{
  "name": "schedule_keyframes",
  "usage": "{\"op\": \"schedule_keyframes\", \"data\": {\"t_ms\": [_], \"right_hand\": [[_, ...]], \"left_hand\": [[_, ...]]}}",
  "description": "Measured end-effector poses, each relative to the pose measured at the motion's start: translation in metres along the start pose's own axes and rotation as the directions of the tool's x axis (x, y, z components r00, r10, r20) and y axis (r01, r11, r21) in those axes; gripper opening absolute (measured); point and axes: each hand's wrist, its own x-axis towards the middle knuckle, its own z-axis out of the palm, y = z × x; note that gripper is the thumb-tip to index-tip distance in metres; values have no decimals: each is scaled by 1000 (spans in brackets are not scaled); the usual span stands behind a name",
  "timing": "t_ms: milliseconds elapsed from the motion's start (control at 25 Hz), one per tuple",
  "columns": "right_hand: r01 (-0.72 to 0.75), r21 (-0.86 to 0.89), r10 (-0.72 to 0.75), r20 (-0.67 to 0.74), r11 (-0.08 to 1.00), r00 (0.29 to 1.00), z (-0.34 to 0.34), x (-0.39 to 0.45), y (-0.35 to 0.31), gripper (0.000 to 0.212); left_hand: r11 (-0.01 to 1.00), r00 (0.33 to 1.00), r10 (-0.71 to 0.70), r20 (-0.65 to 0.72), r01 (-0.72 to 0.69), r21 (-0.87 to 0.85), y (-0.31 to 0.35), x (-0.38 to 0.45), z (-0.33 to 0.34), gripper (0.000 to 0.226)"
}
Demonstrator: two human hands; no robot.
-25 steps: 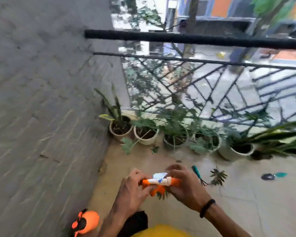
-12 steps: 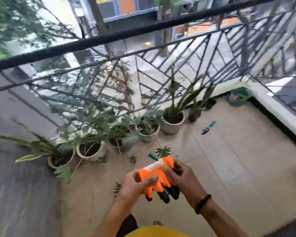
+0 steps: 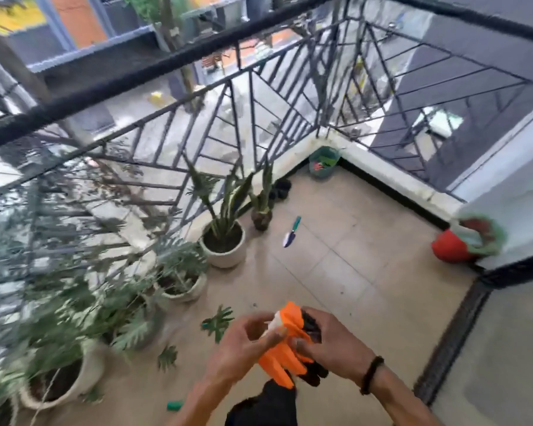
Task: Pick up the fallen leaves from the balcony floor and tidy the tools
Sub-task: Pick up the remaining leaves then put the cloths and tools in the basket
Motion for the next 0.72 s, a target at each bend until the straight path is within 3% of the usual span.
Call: {"op": "schedule_keyframes", "data": {"t_ms": [80, 240, 400, 480, 600, 720], "right_hand": [[-81, 59, 87, -96, 995, 992, -43, 14, 1, 34], [-193, 483, 313, -179, 854, 933, -127, 30, 7, 61], [-92, 745, 435, -280, 660, 856, -201, 56, 18, 71], [-32, 784, 455, -326, 620, 828, -230, 73, 15, 74], [22, 768, 467, -413, 640, 782, -294, 114, 18, 81], [53, 750, 435, -438, 659, 786, -374, 156, 9, 56]], "left_hand": [[997, 998, 8, 64, -13, 76, 25, 61, 16, 31], [999, 993, 37, 114, -39, 16, 78, 161, 59, 27], [999, 994, 8, 110, -3, -45, 126, 239, 94, 37], [998, 994, -17, 110, 23, -61, 145, 268, 108, 36], [991, 989, -92, 114, 101, -84, 170, 331, 125, 40], [982, 987, -139, 85, 148, -114, 204, 392, 138, 37]]}}
